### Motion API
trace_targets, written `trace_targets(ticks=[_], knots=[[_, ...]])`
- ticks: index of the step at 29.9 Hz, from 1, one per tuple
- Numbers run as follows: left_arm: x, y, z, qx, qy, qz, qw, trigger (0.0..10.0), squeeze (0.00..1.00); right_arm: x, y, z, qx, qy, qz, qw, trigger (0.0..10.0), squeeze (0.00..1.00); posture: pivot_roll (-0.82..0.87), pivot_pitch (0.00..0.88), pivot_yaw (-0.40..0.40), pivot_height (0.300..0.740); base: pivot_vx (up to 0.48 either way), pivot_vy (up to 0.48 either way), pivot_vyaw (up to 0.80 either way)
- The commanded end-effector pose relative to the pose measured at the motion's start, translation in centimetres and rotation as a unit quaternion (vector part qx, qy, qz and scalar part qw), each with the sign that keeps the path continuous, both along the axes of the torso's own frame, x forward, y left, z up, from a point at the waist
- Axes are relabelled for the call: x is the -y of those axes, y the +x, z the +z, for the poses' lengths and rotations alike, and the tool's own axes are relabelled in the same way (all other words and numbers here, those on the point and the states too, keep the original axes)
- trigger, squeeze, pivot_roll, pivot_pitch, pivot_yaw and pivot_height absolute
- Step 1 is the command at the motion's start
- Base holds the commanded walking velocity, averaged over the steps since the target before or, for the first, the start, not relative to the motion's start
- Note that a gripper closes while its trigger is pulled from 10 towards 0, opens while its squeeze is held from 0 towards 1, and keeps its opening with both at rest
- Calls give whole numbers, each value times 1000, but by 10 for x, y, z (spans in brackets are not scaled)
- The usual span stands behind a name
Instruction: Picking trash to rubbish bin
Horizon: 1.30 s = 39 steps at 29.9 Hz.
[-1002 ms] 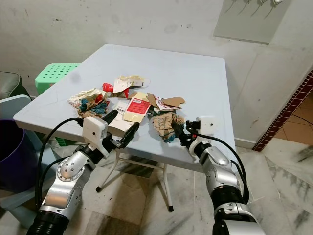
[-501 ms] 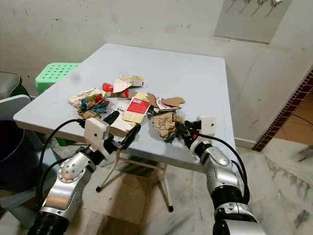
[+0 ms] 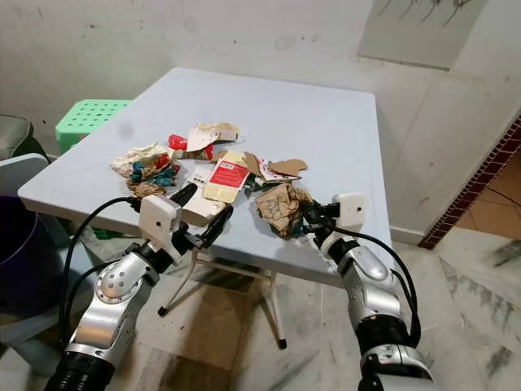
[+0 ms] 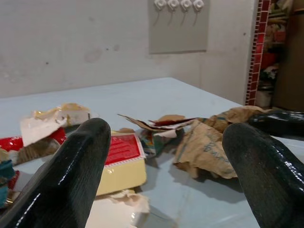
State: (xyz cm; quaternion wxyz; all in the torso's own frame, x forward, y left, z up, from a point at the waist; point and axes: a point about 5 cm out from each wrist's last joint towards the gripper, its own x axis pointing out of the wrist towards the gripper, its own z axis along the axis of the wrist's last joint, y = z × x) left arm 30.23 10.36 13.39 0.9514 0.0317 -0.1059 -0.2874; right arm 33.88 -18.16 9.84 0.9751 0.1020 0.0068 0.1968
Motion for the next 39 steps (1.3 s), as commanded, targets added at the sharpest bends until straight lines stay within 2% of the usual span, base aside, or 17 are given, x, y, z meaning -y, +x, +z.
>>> trace_targets(ticks=[1,11,12,15,16,17,20,21,23,24,25,31,33,34,39], knots=[[-4,4,5,9,1,10,1000,10000,0,7,0,9,22,19,-5,1000,0,0,84,14,-44,715,0,0,0],[-16,16,10,8,-18,41,999,10000,0,17,-5,29,88,42,-29,995,0,0,62,14,-28,715,0,0,0],[-18,18,11,6,-27,51,998,10000,0,19,-6,35,107,45,-38,992,0,0,55,7,-20,715,0,0,0],[-24,24,13,1,-39,72,997,10000,0,25,-6,41,118,28,-75,990,0,0,44,4,-14,715,0,0,0],[-26,25,14,0,-40,80,996,10000,0,26,-6,42,120,22,-87,989,3882,0,44,4,-14,715,0,0,0],[-28,27,15,0,-44,88,995,10000,0,26,-6,45,124,18,-94,988,9882,0,38,4,-10,715,0,0,0],[-34,30,18,4,-56,106,993,10000,0,30,-11,55,158,-20,-137,978,10000,0,33,0,-1,715,0,0,0],[-45,32,14,-6,-38,150,988,10000,0,31,-16,57,161,-39,-163,973,10000,0,26,0,8,715,0,0,0],[-50,33,12,-14,-39,173,984,10000,0,30,-18,57,162,-48,-170,971,10000,0,17,0,18,715,0,0,0],[-51,32,10,-20,-66,174,982,10000,0,29,-21,57,166,-66,-184,967,10000,0,11,0,25,715,0,0,0],[-51,29,7,-23,-71,171,982,10000,0,29,-23,54,161,-81,-198,964,10000,0,12,0,28,715,0,0,0],[-42,28,5,-27,-71,156,985,10000,0,21,-28,51,160,-96,-212,959,10000,0,10,0,24,715,0,0,0],[-37,31,7,-32,-85,145,985,10000,0,14,-29,51,156,-92,-208,961,10000,0,8,0,26,715,0,0,622],[-37,33,7,-39,-91,148,984,10000,0,13,-28,50,153,-109,-208,960,10000,0,8,0,26,715,0,0,800],[-37,37,12,-23,-69,149,986,10000,0,14,-26,50,150,-105,-207,961,10000,0,12,0,22,715,0,0,800]])
